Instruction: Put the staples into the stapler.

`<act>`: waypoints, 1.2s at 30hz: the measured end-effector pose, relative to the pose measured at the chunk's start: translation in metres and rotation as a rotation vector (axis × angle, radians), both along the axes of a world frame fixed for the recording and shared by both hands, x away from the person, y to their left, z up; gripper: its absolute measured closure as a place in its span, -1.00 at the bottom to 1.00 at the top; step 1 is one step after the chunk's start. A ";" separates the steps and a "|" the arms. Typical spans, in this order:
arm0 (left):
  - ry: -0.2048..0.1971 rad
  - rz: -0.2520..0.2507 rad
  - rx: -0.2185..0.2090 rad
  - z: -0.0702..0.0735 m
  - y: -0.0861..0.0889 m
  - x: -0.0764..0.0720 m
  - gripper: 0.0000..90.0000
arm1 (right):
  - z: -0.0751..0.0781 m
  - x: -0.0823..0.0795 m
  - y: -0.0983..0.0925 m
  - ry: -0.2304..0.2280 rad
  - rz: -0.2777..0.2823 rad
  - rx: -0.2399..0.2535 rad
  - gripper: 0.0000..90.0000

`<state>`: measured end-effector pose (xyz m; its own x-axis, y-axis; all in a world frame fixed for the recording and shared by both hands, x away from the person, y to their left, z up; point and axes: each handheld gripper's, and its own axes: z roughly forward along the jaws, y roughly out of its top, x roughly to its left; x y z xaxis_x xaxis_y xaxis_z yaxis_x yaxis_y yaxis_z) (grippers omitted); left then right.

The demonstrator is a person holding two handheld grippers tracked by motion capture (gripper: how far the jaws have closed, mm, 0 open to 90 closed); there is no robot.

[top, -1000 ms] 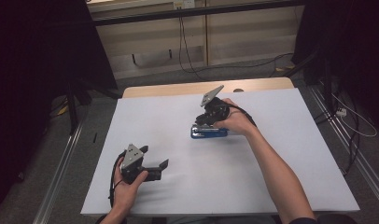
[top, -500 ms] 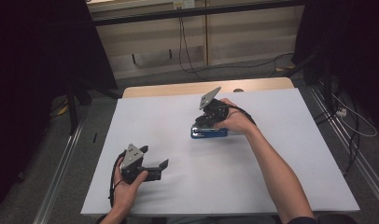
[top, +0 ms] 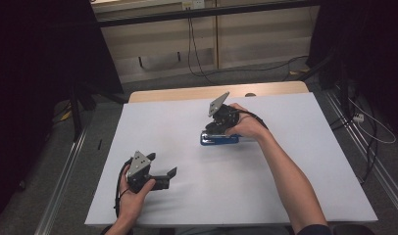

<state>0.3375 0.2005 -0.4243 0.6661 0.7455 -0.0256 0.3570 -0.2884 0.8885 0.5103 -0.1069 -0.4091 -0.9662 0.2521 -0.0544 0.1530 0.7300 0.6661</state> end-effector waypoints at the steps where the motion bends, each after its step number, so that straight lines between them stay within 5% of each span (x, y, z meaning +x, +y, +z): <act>1: 0.000 0.000 0.000 0.000 0.000 0.000 -0.88 | -0.001 0.001 -0.001 0.002 0.001 0.001 0.76; 36: -0.003 0.006 -0.001 0.000 0.001 0.000 -0.88 | -0.006 0.002 0.002 0.000 0.045 0.005 0.76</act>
